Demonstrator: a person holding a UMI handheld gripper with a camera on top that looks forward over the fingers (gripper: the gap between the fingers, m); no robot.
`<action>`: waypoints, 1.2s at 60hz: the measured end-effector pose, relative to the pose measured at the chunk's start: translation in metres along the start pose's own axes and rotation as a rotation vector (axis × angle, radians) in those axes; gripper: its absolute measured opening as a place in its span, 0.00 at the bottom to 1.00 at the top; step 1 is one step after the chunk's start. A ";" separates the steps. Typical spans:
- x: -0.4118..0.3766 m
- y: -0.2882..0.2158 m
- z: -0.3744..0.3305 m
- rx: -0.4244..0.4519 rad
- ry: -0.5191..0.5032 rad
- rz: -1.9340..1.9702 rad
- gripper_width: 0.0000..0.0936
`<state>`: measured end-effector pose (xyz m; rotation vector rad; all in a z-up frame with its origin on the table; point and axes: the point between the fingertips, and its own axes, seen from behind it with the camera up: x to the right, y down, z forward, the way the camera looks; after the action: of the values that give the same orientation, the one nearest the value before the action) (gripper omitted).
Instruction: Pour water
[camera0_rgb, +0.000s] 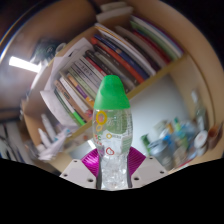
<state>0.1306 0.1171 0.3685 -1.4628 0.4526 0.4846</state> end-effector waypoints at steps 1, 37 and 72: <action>0.016 -0.008 -0.002 0.018 0.040 -0.071 0.37; 0.312 0.140 -0.020 -0.118 0.448 -0.555 0.40; 0.310 0.171 -0.055 -0.320 0.475 -0.385 0.92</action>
<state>0.2891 0.0812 0.0497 -1.9324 0.4616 -0.1125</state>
